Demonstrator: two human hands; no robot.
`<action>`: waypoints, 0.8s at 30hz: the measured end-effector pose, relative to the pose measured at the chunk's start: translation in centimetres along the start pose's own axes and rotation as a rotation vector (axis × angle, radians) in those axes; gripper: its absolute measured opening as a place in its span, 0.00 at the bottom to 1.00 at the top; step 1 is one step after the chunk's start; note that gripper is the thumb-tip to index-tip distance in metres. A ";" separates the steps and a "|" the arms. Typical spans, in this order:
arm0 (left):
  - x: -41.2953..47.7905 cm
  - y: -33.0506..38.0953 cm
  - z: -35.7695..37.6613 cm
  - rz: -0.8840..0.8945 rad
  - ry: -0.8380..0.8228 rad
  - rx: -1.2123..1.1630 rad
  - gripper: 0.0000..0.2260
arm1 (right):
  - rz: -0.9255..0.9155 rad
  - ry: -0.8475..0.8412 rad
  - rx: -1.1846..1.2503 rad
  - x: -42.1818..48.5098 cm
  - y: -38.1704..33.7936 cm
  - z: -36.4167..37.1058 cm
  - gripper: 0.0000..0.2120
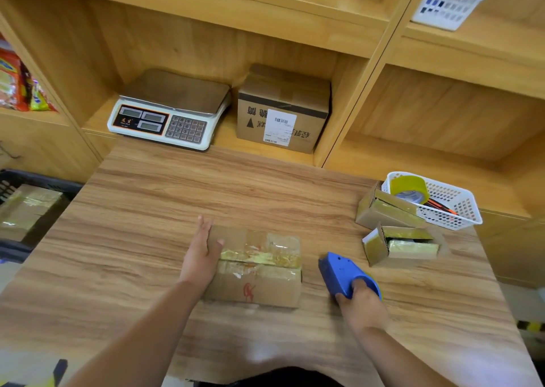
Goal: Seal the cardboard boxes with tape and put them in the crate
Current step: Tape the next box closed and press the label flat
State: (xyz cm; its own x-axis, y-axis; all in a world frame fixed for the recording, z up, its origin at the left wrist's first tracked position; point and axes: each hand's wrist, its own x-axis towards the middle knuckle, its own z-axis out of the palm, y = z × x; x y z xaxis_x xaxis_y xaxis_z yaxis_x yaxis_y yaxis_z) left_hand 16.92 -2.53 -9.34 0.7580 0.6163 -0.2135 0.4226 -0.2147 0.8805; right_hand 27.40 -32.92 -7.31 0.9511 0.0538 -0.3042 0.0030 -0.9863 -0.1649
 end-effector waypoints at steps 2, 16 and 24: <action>0.0 -0.2 0.1 -0.104 0.002 -0.029 0.24 | 0.007 0.009 0.040 0.1 -0.2 -0.5 0.10; -0.4 0.5 -0.1 -0.150 0.039 -0.057 0.20 | -0.114 -0.031 1.207 0.7 -7.7 -6.6 0.08; -0.1 0.3 -0.1 -0.144 0.042 -0.036 0.19 | -0.041 -0.332 1.307 -0.3 -9.7 -6.1 0.18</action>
State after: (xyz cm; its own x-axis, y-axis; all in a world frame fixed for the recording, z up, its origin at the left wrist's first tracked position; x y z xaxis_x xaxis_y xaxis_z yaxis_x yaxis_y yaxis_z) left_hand 16.91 -2.59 -9.01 0.6690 0.6700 -0.3220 0.5070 -0.0945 0.8568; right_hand 28.95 -24.36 0.08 0.8377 0.2981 -0.4575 -0.4414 -0.1235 -0.8888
